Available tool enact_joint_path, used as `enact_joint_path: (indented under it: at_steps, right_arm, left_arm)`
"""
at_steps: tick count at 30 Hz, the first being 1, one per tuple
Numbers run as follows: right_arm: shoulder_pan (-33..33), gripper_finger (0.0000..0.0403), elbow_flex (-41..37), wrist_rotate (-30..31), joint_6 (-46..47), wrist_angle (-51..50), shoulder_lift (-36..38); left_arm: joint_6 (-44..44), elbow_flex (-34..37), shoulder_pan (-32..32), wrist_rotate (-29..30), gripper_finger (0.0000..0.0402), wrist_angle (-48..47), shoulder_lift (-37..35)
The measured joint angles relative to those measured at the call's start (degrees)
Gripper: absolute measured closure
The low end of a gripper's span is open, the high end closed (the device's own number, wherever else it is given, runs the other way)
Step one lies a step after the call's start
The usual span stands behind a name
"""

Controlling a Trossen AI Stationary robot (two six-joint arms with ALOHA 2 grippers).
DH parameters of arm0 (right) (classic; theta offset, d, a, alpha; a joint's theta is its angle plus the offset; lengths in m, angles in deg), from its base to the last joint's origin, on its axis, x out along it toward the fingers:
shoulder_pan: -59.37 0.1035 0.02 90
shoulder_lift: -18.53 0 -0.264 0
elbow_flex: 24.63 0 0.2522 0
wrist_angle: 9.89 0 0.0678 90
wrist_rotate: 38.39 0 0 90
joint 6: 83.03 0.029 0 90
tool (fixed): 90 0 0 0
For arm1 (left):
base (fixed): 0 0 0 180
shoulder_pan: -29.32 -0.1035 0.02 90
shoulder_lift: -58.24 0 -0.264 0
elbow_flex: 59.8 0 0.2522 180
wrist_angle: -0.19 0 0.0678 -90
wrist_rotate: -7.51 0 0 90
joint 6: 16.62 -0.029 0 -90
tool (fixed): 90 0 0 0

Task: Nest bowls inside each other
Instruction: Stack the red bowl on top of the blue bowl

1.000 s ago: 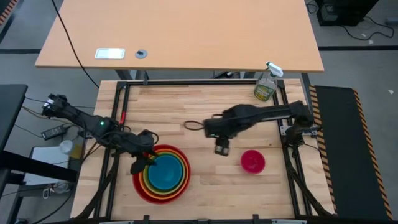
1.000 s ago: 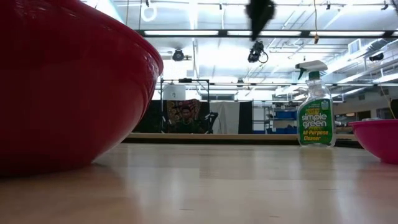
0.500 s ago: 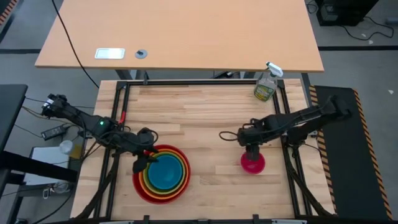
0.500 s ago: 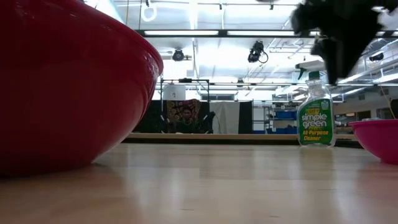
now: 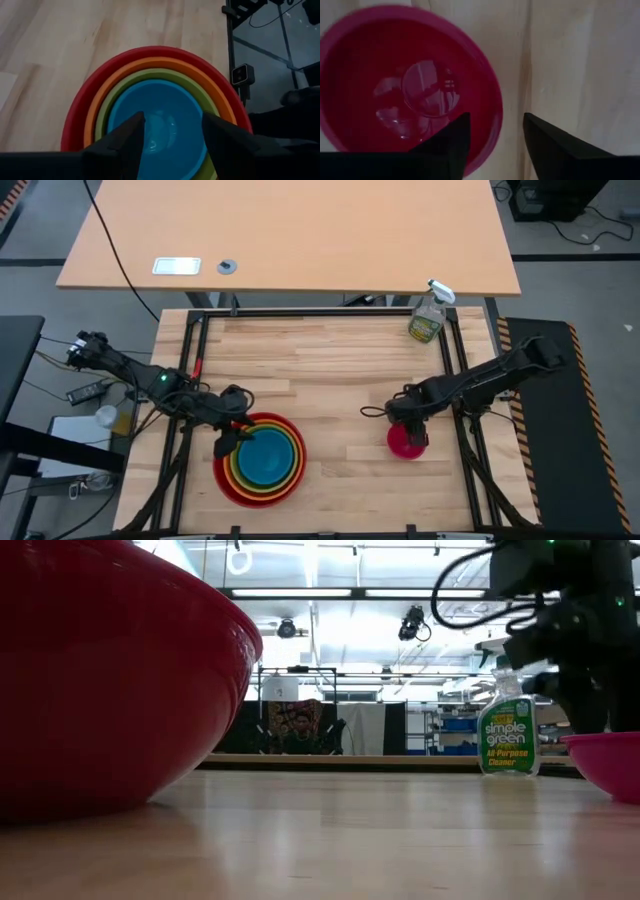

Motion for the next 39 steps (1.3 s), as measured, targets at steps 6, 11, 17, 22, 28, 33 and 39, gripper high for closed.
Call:
enact_joint_path:
  at_steps: [6, 11, 17, 22, 28, 33, 39]
  right_arm:
    - [0.0, 0.0296, -0.9, -1.1, 0.4, 0.9, -2.3]
    - [-0.1, 0.038, 0.3, -3.9, 2.9, 1.6, -2.9]
    - [-0.3, 0.0366, 6.7, -3.8, 7.9, -0.2, -3.0]
    - [-0.8, 0.038, 17.6, -4.8, 10.8, 3.8, -4.4]
    - [-1.7, 0.0376, 36.2, -0.8, 11.2, 6.6, -15.0]
    - [-1.8, 0.0372, 55.3, 1.5, 8.5, 7.1, -28.4]
    - [-2.9, 0.037, 74.8, 2.0, 7.3, 7.9, -41.5]
  left_arm:
    - [3.2, -0.3, -0.4, -0.1, 0.0201, 0.0, 0.0]
    - [1.0, -3.2, -0.7, 0.0, 0.0201, 0.2, 0.0]
    - [-0.3, -8.6, -1.9, 0.1, 0.0201, -9.0, 0.0]
    - [-1.2, -11.0, -2.4, 0.1, 0.0201, -15.1, 0.0]
    - [-2.4, -12.7, -2.4, 1.8, 0.0201, -13.5, 0.0]
    - [-4.4, -15.3, -2.4, 2.4, 0.0201, -10.5, 0.0]
    - [-4.3, -21.4, -2.4, 2.7, 0.0201, -15.5, 0.0]
